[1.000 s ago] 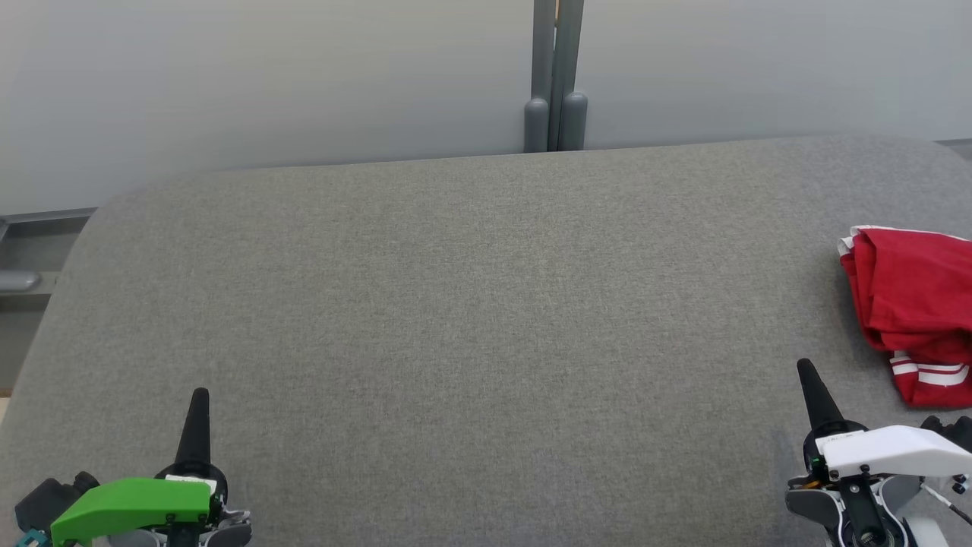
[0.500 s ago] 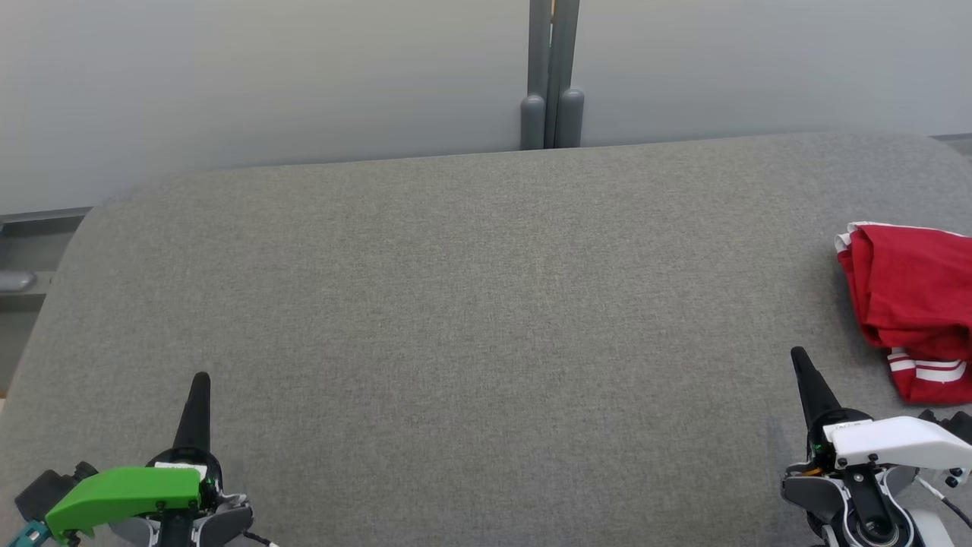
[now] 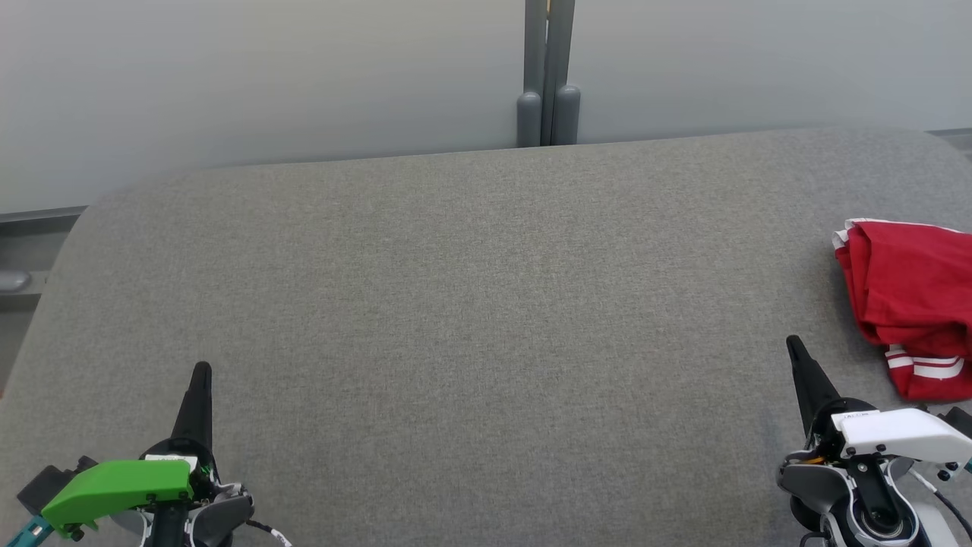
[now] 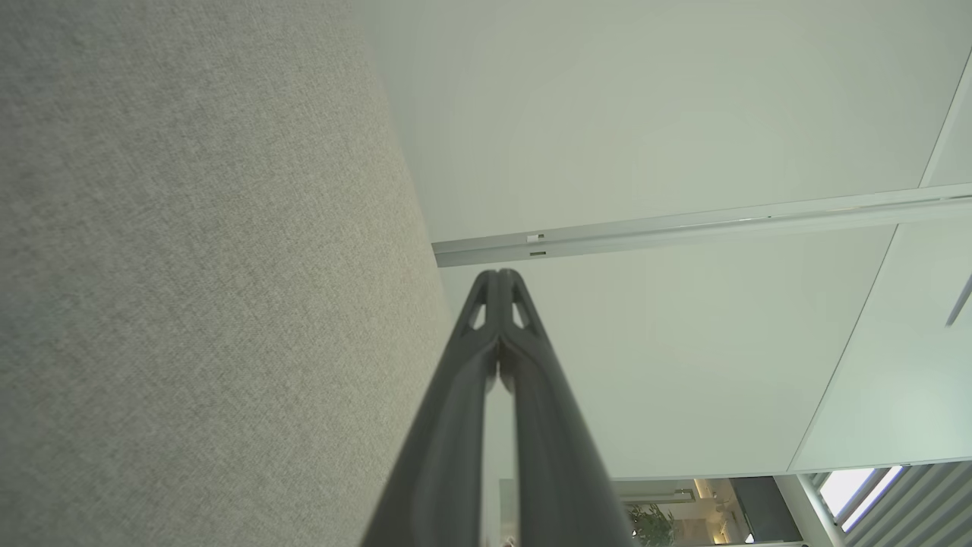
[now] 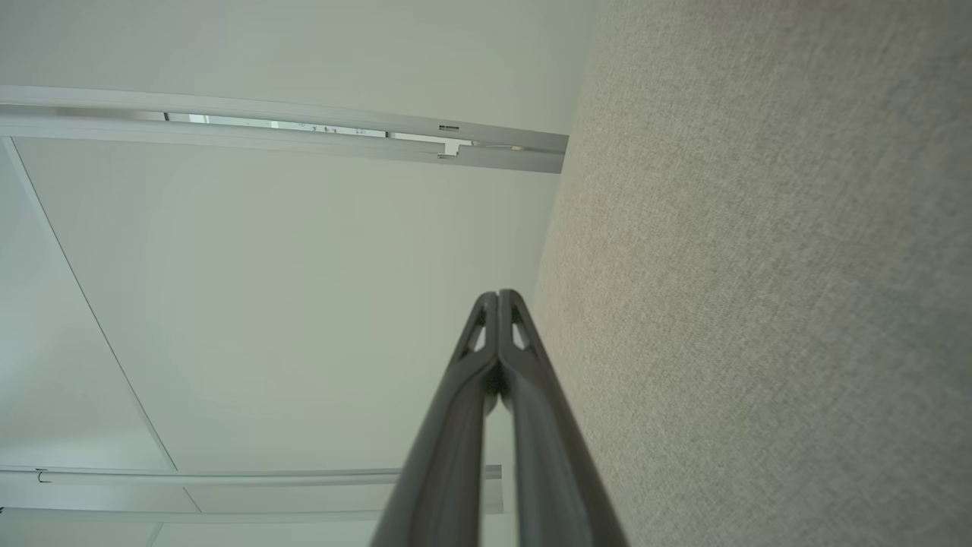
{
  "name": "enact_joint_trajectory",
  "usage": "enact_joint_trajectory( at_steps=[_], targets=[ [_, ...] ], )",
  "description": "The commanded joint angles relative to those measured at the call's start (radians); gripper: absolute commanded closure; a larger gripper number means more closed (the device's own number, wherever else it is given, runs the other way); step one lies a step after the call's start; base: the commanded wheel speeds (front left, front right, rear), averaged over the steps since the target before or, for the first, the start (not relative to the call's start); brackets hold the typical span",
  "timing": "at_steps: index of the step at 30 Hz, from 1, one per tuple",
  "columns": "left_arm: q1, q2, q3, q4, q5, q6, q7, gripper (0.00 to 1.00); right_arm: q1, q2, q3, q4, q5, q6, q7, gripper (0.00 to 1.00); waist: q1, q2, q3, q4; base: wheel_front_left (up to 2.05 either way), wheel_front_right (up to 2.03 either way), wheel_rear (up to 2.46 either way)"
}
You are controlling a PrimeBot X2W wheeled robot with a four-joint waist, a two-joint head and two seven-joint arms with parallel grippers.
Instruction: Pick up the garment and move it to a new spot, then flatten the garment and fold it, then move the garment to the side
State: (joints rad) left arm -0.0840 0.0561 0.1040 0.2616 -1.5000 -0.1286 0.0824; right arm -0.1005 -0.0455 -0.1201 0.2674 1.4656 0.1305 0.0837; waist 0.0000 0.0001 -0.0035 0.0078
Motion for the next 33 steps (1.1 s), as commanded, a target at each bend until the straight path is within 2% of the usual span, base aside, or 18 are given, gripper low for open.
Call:
enact_joint_trajectory(
  at_steps=[1, 16, 33],
  targets=[
    [-0.024, 0.001, 0.007, -0.007, -0.025, -0.003, 0.007, 1.00, -0.014, -0.006, 0.002, -0.008, 0.027, 0.000, 0.008, 1.00, 0.0000, -0.0001, 0.001, -0.001, 0.00, 0.00, 0.00],
    [-0.040, -0.007, 0.015, -0.014, -0.117, -0.004, 0.035, 1.00, -0.027, -0.007, 0.008, -0.014, 0.153, 0.000, 0.037, 1.00, 0.0000, -0.0001, 0.007, -0.008, 0.00, 0.00, 0.00],
    [-0.038, -0.006, 0.014, -0.013, -0.112, -0.004, 0.034, 1.00, -0.026, -0.007, 0.008, -0.013, 0.149, 0.000, 0.037, 1.00, 0.0000, -0.0001, 0.007, -0.008, 0.00, 0.00, 0.00]
  ],
)
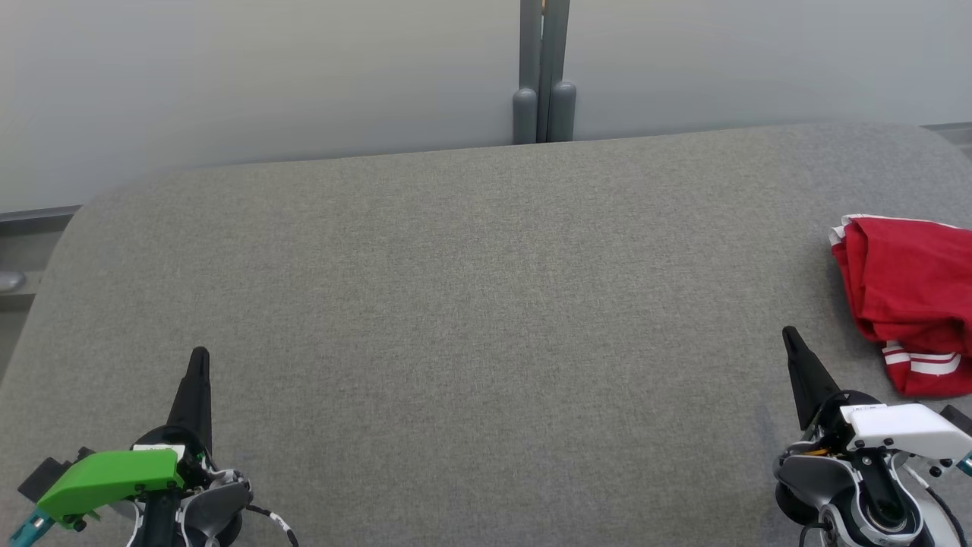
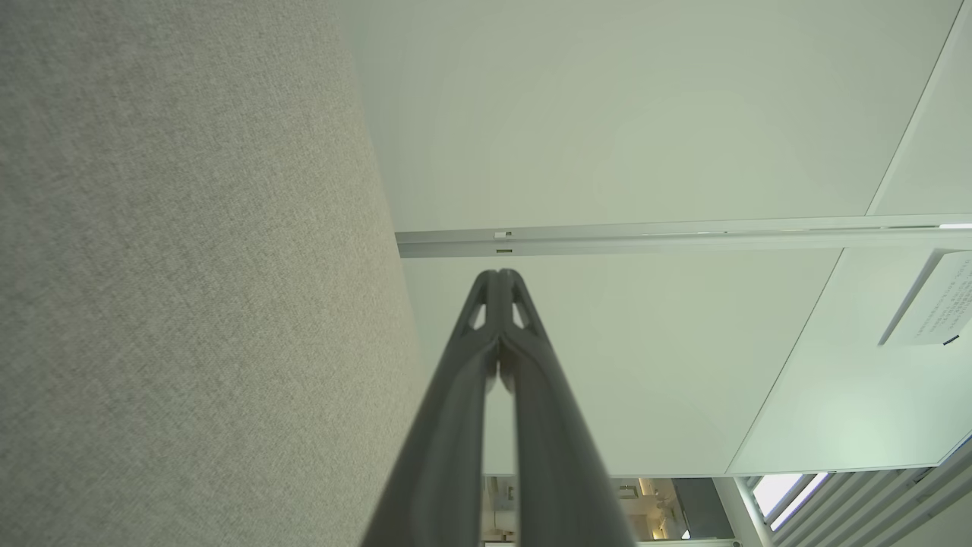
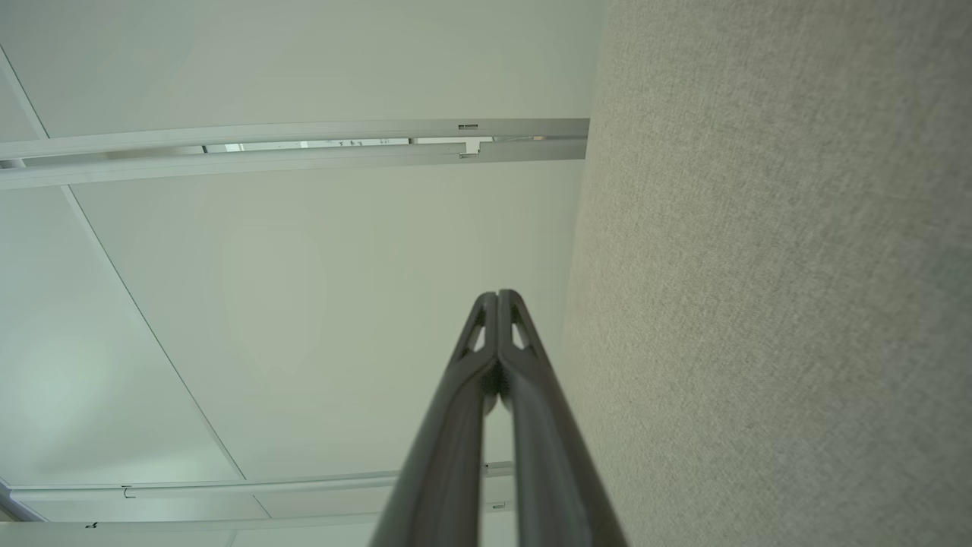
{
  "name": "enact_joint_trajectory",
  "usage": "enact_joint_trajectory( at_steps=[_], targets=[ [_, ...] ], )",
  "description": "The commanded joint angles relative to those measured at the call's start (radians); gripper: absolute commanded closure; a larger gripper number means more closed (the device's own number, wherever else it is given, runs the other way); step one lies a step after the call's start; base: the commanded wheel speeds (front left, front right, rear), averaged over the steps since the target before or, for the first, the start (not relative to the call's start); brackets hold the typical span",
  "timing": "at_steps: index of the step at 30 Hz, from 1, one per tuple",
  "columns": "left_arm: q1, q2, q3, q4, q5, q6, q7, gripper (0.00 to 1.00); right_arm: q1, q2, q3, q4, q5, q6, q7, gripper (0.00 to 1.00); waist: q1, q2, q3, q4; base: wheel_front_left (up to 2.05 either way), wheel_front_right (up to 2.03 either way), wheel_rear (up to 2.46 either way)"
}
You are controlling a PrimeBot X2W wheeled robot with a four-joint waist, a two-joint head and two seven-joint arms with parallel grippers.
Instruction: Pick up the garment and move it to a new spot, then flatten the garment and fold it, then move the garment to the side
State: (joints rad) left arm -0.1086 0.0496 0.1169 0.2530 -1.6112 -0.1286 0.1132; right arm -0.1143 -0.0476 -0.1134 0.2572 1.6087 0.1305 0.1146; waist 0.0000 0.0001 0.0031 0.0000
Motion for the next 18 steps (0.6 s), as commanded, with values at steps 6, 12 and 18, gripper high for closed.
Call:
enact_joint_trajectory(
  at_steps=[6, 12, 18],
  targets=[
    [-0.013, 0.000, 0.001, -0.005, -0.001, -0.004, 0.003, 1.00, -0.012, -0.005, 0.001, -0.003, 0.006, 0.000, 0.006, 1.00, 0.0000, -0.0001, 0.000, 0.000, 0.00, 0.00, 0.00],
    [-0.013, 0.000, 0.001, -0.005, -0.001, -0.004, 0.003, 1.00, -0.012, -0.005, 0.001, -0.003, 0.006, 0.000, 0.006, 1.00, 0.0000, -0.0001, 0.000, 0.000, 0.00, 0.00, 0.00],
    [-0.013, 0.000, 0.001, -0.005, -0.001, -0.004, 0.003, 1.00, -0.012, -0.005, 0.001, -0.003, 0.006, 0.000, 0.006, 1.00, 0.0000, -0.0001, 0.000, 0.000, 0.00, 0.00, 0.00]
  ],
)
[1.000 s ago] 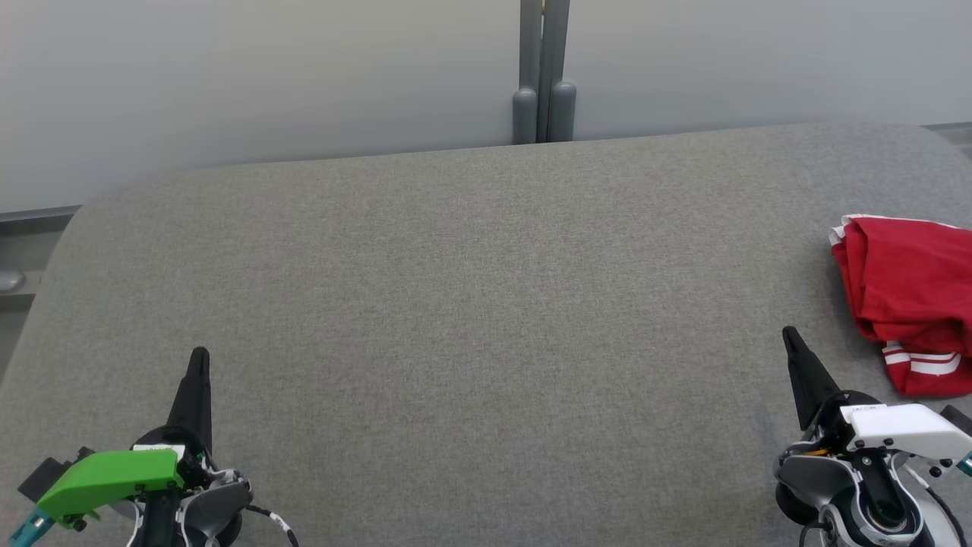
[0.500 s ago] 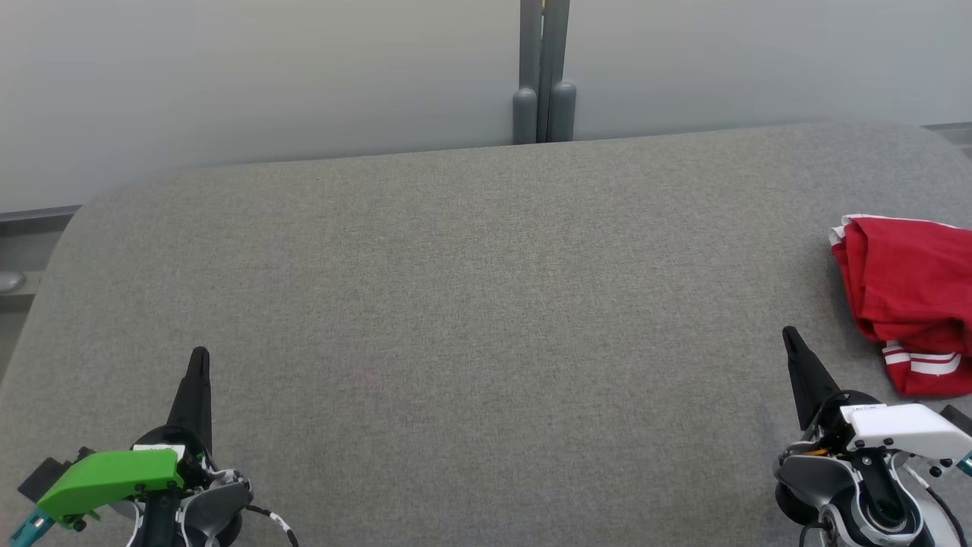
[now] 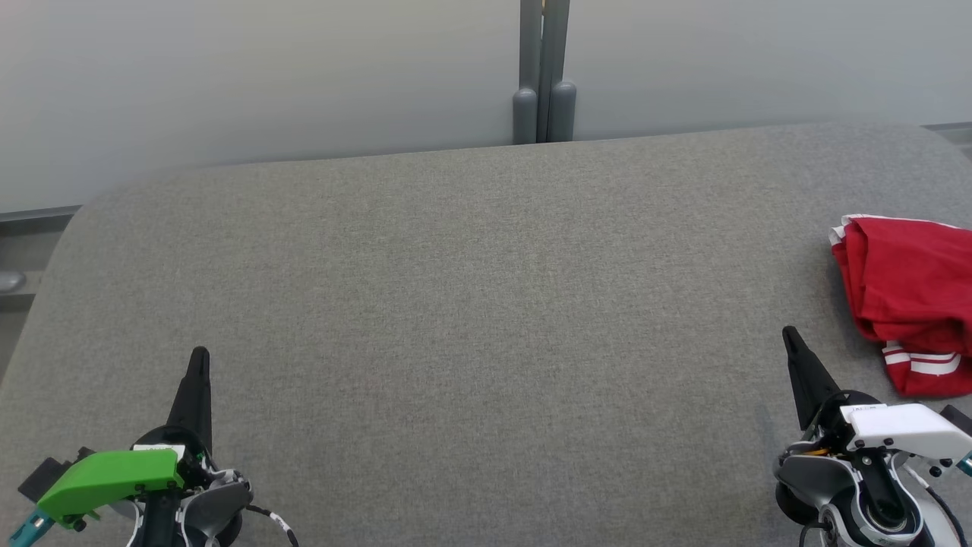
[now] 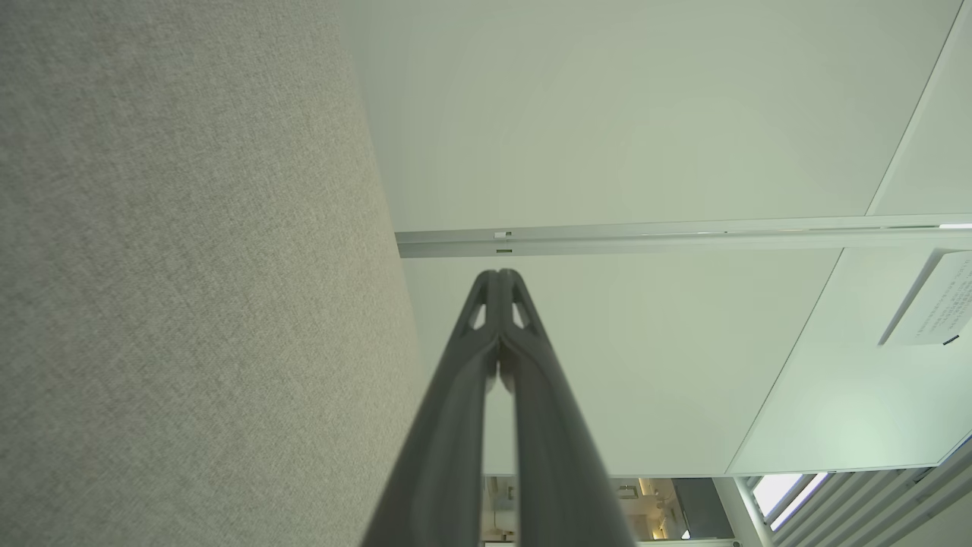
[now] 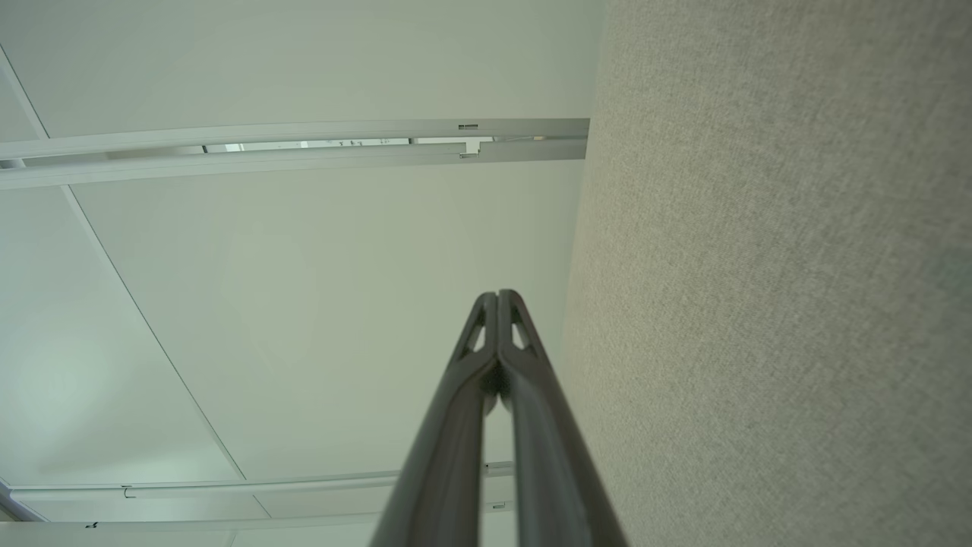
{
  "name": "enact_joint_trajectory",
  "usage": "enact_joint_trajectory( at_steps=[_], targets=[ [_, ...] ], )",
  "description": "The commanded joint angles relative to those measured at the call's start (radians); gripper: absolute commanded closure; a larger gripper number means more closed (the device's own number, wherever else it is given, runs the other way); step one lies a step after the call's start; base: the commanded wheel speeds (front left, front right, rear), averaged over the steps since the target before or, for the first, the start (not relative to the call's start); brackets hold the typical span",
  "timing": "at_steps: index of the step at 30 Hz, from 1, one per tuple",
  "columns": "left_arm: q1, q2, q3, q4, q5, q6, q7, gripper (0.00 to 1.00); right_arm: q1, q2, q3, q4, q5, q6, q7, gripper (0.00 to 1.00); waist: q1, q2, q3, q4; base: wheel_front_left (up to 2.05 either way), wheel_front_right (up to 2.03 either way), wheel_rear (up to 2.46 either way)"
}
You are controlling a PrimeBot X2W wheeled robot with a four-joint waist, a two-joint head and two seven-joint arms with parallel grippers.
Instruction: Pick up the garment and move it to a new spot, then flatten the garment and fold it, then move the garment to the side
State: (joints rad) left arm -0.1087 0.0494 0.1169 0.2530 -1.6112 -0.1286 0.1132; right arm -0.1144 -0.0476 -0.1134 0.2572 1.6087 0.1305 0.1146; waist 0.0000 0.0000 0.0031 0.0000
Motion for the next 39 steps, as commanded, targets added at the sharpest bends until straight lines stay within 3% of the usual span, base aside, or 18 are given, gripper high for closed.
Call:
enact_joint_trajectory(
  at_steps=[1, 39],
  targets=[
    [-0.013, 0.000, 0.001, -0.005, -0.001, -0.004, 0.003, 1.00, -0.012, -0.005, 0.001, -0.003, 0.006, 0.001, 0.006, 1.00, 0.0000, 0.0000, 0.000, 0.000, 0.00, 0.00, 0.00],
    [-0.013, 0.000, 0.001, -0.005, -0.001, -0.004, 0.003, 1.00, -0.012, -0.005, 0.001, -0.003, 0.006, 0.000, 0.006, 1.00, 0.0000, 0.0000, 0.000, 0.000, 0.00, 0.00, 0.00]
  ],
)
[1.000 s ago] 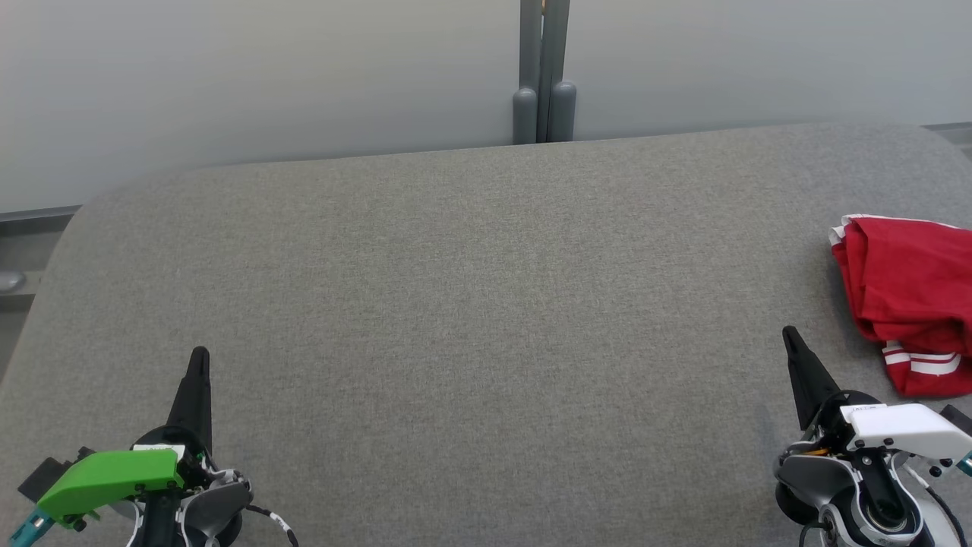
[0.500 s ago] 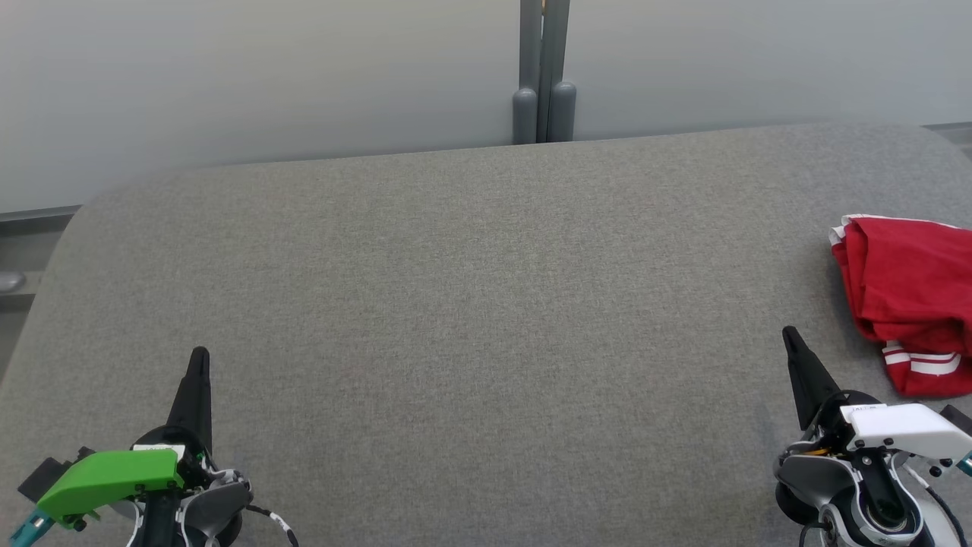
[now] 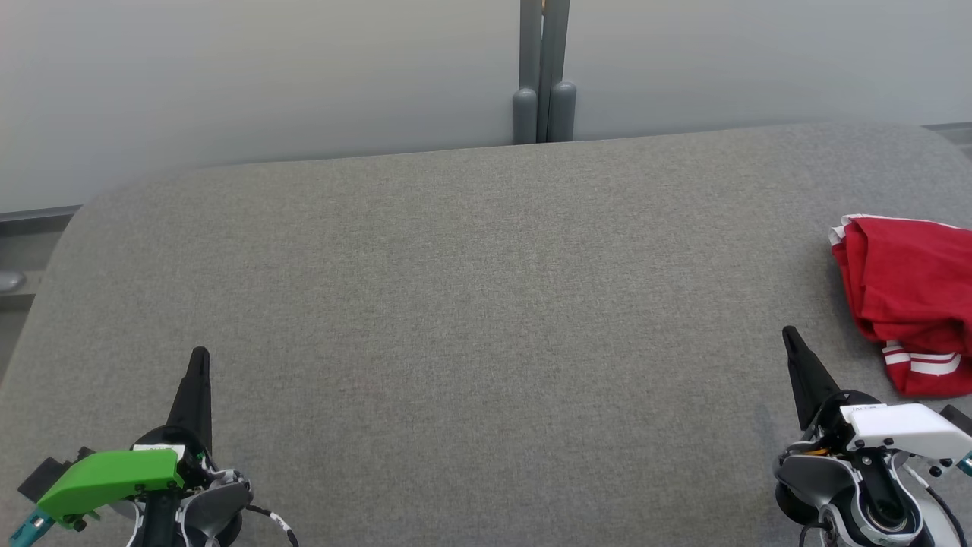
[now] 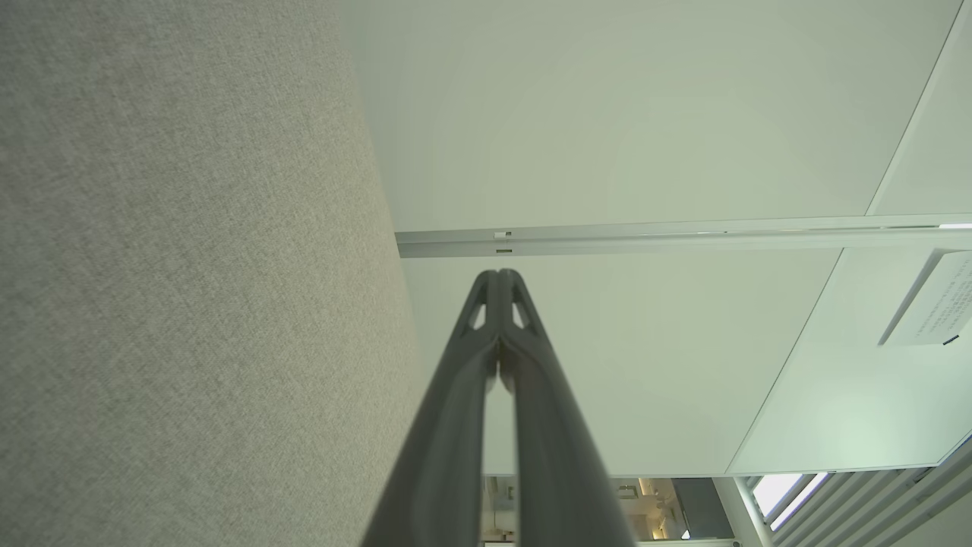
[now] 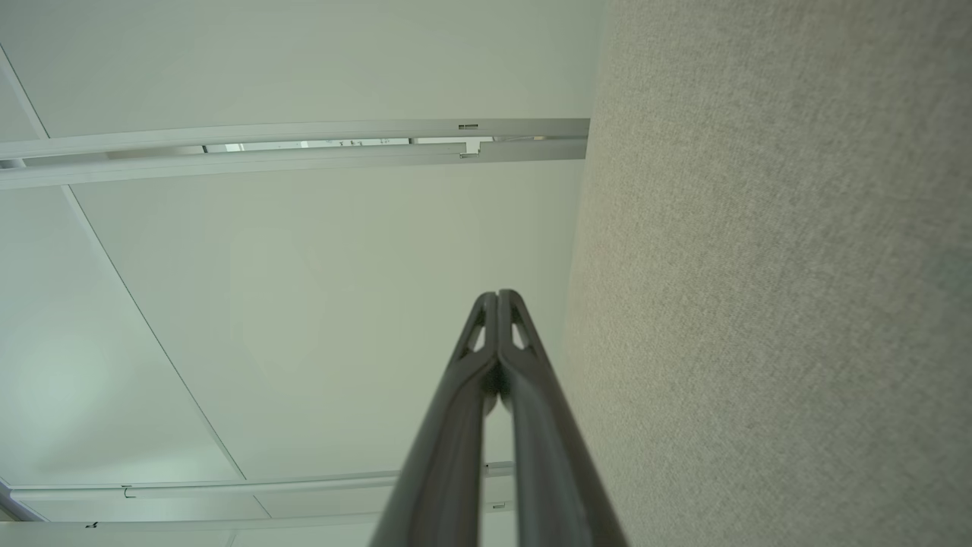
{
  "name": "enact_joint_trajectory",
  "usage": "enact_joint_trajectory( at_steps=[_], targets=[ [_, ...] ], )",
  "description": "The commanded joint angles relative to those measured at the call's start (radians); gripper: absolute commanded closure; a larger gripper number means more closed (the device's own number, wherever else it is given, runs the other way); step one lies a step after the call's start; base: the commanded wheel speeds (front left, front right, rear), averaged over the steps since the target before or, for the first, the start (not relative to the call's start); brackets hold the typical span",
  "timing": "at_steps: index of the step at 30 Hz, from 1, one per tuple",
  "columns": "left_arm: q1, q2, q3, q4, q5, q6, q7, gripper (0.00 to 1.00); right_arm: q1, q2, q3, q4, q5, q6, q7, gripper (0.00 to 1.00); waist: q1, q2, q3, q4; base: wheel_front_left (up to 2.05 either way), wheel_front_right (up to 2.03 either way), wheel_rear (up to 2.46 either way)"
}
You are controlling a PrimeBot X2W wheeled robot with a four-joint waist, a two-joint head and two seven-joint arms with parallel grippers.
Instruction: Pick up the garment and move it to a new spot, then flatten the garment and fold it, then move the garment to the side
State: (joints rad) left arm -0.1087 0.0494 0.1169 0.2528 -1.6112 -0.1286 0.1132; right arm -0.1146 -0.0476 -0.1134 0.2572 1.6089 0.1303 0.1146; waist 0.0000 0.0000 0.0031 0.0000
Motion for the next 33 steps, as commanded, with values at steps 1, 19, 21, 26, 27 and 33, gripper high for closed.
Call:
enact_joint_trajectory(
  at_steps=[1, 19, 21, 26, 27, 33],
  targets=[
    [-0.013, 0.000, 0.001, -0.005, -0.001, -0.004, 0.003, 1.00, -0.011, -0.005, 0.001, -0.003, 0.006, 0.001, 0.006, 1.00, 0.0000, 0.0000, 0.000, 0.000, 0.00, 0.00, 0.00],
    [-0.013, 0.000, 0.001, -0.005, -0.002, -0.004, 0.003, 1.00, -0.011, -0.005, 0.001, -0.003, 0.006, 0.001, 0.006, 1.00, 0.0000, 0.0000, 0.000, 0.000, 0.00, 0.00, 0.00],
    [-0.013, 0.000, 0.001, -0.005, -0.002, -0.004, 0.003, 1.00, -0.011, -0.005, 0.001, -0.003, 0.006, 0.001, 0.006, 1.00, 0.0000, 0.0000, 0.000, 0.000, 0.00, 0.00, 0.00],
    [-0.013, 0.000, 0.001, -0.005, -0.002, -0.004, 0.003, 1.00, -0.011, -0.005, 0.001, -0.003, 0.006, 0.001, 0.006, 1.00, 0.0000, 0.0000, 0.000, 0.000, 0.00, 0.00, 0.00],
    [-0.013, 0.000, 0.001, -0.005, -0.002, -0.004, 0.003, 1.00, -0.011, -0.005, 0.001, -0.003, 0.006, 0.001, 0.006, 1.00, 0.0000, 0.0000, 0.000, 0.000, 0.00, 0.00, 0.00],
    [-0.013, 0.000, 0.001, -0.005, -0.002, -0.004, 0.003, 1.00, -0.011, -0.005, 0.001, -0.003, 0.006, 0.001, 0.006, 1.00, 0.0000, 0.0000, 0.000, 0.000, 0.00, 0.00, 0.00]
  ],
)
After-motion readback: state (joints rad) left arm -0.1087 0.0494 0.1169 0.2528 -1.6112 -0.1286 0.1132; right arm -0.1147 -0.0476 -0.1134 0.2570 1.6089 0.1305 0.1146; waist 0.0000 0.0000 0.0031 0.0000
